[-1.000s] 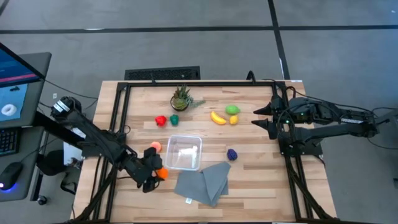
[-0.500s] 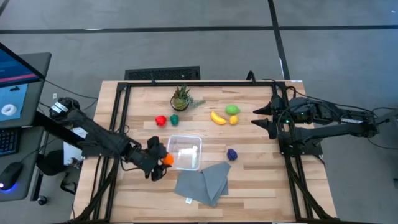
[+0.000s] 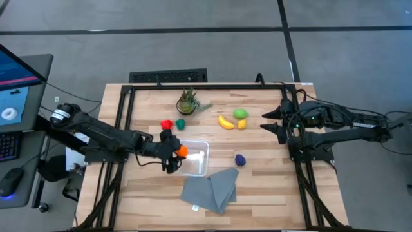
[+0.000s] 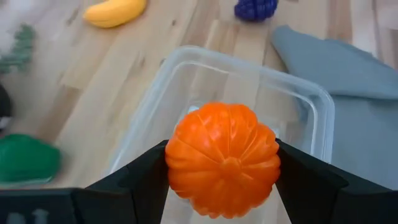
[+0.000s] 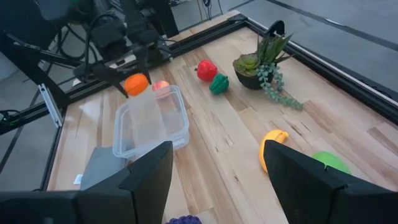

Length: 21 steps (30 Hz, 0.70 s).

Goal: Pick and placing Produce into tupperware
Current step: Put the orange into the transparent container

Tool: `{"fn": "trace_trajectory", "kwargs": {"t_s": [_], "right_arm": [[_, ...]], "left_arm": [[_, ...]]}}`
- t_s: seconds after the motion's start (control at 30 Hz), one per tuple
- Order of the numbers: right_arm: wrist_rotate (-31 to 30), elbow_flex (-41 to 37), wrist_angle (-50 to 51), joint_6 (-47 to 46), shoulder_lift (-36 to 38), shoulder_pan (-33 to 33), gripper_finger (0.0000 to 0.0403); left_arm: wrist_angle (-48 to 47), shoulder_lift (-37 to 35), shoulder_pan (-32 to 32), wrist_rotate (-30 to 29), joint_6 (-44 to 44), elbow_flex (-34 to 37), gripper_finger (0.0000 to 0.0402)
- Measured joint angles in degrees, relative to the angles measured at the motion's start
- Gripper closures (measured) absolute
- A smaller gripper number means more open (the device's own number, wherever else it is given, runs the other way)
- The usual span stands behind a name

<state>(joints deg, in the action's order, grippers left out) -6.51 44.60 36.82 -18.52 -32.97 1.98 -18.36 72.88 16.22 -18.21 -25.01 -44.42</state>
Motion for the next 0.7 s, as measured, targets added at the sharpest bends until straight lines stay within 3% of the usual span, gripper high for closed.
{"fn": "trace_trajectory", "kwargs": {"t_s": [0.2, 0.47, 0.7], "right_arm": [[0.0, 0.0, 0.1, -0.5, 0.0, 0.0, 0.0127], [0.0, 0.0, 0.3, -0.5, 0.0, 0.0, 0.0127], [0.0, 0.0, 0.5, -0.5, 0.0, 0.0, 0.0127]], "left_arm": [[3.0, 4.9, -3.1, 7.1, 2.0, 0.0, 0.0163], [8.7, 10.2, -4.6, 10.5, 3.0, 0.0, 0.0163], [10.9, 10.7, -6.4, 10.4, 3.0, 0.0, 0.0163]]}}
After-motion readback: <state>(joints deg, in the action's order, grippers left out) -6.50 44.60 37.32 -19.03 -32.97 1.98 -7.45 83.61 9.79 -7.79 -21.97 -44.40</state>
